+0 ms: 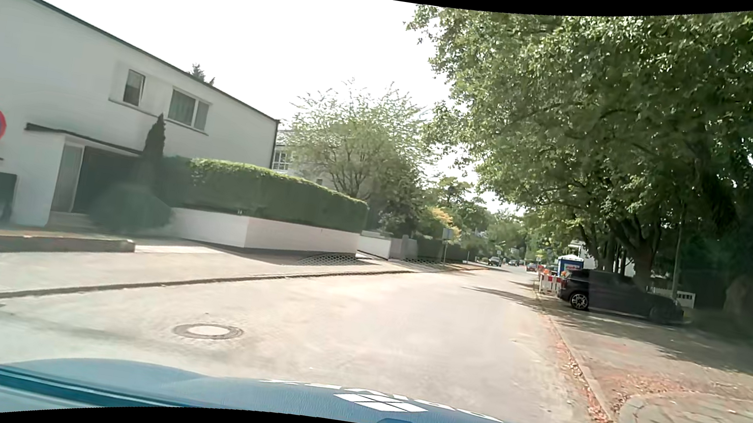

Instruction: Follow the waypoints while adhering to traffic rules and regulations

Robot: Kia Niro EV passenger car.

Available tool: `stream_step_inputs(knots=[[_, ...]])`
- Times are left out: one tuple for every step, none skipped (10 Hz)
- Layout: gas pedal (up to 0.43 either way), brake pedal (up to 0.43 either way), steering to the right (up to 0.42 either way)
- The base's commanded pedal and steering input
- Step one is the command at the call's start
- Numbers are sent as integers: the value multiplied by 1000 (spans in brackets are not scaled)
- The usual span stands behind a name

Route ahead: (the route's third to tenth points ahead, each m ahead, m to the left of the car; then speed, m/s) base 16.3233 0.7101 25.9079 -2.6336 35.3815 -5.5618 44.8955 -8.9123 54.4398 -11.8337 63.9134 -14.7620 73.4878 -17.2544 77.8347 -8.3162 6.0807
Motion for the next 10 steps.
stream_step_inputs(knots=[[189, 0, 117], [189, 0, 116], [189, 0, 116], [189, 0, 115], [189, 0, 112], [189, 0, 109], [189, 0, 105], [189, 0, 102], [189, 0, 99], [189, 0, 97]])
